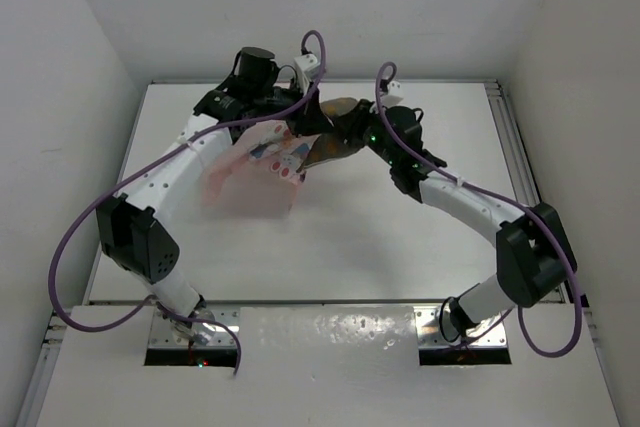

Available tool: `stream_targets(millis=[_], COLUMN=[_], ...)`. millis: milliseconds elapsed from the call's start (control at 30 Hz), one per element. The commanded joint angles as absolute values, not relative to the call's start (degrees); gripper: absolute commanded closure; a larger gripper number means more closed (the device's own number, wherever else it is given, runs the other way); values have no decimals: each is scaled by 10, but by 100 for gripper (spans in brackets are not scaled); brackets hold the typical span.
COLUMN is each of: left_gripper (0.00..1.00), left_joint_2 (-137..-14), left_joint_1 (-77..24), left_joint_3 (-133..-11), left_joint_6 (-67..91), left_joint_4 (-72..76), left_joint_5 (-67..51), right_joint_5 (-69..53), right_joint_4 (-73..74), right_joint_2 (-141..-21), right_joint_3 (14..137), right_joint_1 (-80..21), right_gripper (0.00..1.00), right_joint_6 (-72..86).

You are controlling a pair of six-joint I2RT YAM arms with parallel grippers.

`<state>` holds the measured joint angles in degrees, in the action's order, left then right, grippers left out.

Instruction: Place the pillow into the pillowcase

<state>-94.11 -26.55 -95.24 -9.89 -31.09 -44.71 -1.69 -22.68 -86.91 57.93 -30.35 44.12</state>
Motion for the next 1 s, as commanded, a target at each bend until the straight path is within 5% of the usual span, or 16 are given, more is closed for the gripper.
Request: stream_targets(millis=[0,400,433,467,500,533,600,667,733,867,967], left_gripper=[100,100,97,84,72,47,28,19,18,26,62], left_joint_2=[-899,-886,-890,-893,-896,-904,-918,-920,-917,-904,-904], left_joint_1=[-256,-257,-262,-271,-277,-286,-295,-301,-301,-309,-324], left_joint_3=[-983,-872,-865,-853,-847,-841,-841,-838,-819,-782,-761], left_joint_6=[-51,-187,-196,-207,-231,-242,-260,-264,-264,-279,-307], left_joint_4=[-244,-294,-298,-302,-313,-322,-354,-373,-373,-362,-363], left_joint_5=[-517,-358,-345,-337,-324,-295,-265,-236,-231,-229,-212], right_joint_5=[-51,-59,-64,-65,-65,-71,-70,-18,51,65,32], right_joint_4=[-360,-428,-428,-422,-416,-406,-343,-240,-127,-23,-33], right_joint_2=[-858,-759,-762,-765,-765,-762,-748,-707,-664,-644,-640], right_joint_3=[554,447,432,418,383,365,317,281,269,274,263], right_joint_1=[-306,-281,-280,-281,-280,-279,-271,-265,-256,-227,-214], right_gripper=[100,100,100,100,88,67,26,8,1,4,13], right_joint_6=[484,540,549,562,579,582,567,537,500,454,446])
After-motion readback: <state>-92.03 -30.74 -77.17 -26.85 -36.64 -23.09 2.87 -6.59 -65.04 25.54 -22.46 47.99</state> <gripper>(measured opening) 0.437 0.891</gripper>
